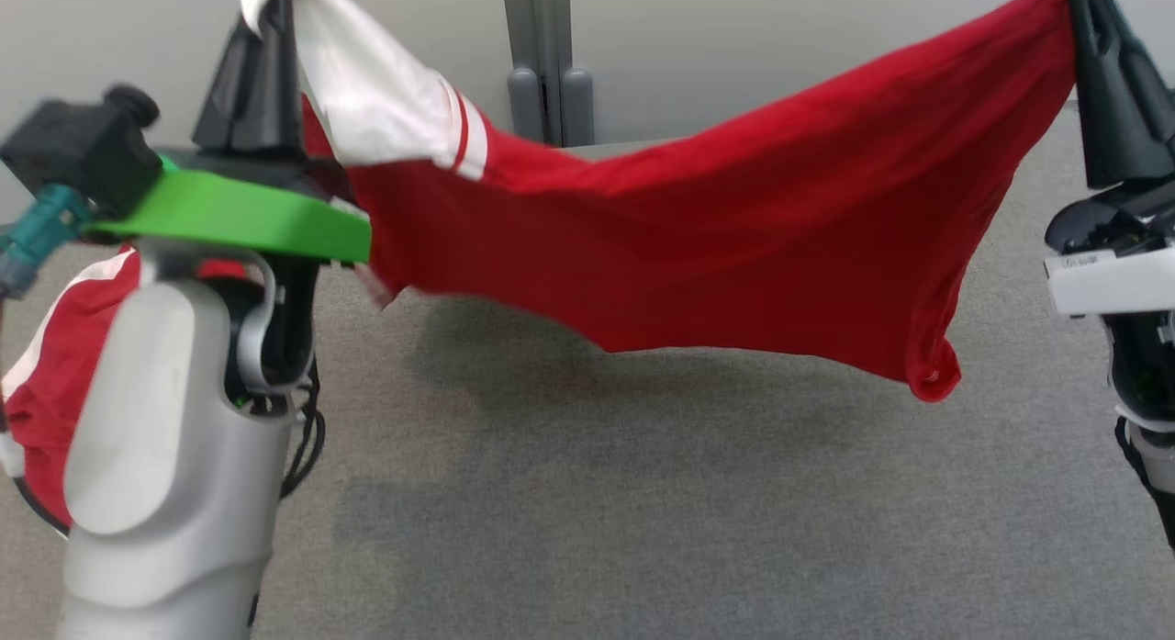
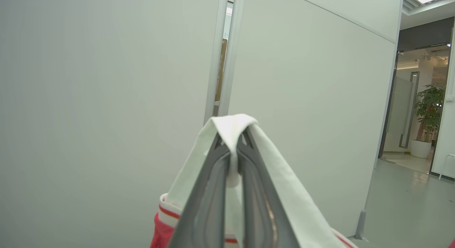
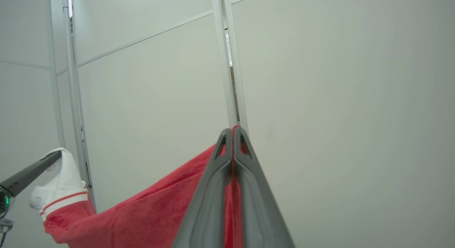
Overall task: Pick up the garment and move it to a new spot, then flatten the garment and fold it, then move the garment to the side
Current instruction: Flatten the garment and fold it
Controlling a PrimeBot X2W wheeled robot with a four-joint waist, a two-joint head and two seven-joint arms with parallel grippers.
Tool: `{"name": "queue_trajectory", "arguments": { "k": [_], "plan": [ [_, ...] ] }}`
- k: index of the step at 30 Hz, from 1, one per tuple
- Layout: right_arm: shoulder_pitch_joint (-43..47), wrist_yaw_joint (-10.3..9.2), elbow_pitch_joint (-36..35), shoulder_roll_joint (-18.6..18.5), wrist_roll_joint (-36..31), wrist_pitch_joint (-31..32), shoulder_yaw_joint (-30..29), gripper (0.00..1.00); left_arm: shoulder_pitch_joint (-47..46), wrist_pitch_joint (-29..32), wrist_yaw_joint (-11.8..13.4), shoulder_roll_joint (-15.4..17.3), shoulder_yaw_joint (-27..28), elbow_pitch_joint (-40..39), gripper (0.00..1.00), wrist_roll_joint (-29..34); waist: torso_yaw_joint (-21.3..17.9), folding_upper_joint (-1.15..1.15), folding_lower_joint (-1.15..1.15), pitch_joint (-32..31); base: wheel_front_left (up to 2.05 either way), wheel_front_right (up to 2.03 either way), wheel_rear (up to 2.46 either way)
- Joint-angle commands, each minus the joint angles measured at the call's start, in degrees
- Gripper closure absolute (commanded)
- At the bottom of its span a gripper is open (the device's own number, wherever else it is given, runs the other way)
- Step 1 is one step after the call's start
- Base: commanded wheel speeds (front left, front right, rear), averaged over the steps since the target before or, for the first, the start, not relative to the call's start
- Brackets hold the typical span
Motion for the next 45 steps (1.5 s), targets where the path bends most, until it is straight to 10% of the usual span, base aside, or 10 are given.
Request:
{"name": "queue_trajectory", "arguments": {
  "k": [1,17,26,34,45],
  "plan": [
    [-1.8,-0.05,0.02,0.04,-0.81,-0.57,0.04,1.0,-1.93,0.82,0.49,0.63,0.18,-0.84,1.0,0.48,0.16,0.0,0.0,-0.93,0.0,0.0,0.0],
    [-6.23,-0.05,-7.06,2.48,-18.88,6.46,-7.26,1.0,-10.44,14.23,4.75,4.67,0.41,-12.63,1.0,1.42,0.1,0.0,0.0,2.11,0.0,0.0,0.0],
    [-19.67,-0.06,-0.08,-1.79,-21.23,8.48,-5.98,1.0,-22.9,18.65,-0.74,9.35,-3.35,-5.91,1.0,4.83,-0.83,0.0,0.0,17.21,0.0,0.0,0.0],
    [-43.63,-0.06,15.94,-4.86,-25.04,0.84,0.06,1.0,-43.75,12.44,-3.59,10.38,-4.62,9.27,1.0,10.14,-0.68,0.0,0.0,31.1,0.0,0.0,0.0],
    [-65.5,-0.07,38.17,-1.09,-33.32,-8.01,1.76,1.0,-63.52,-8.58,3.16,5.34,-4.12,31.2,1.0,16.8,2.01,0.0,0.0,34.34,0.0,0.0,0.0]
  ]
}}
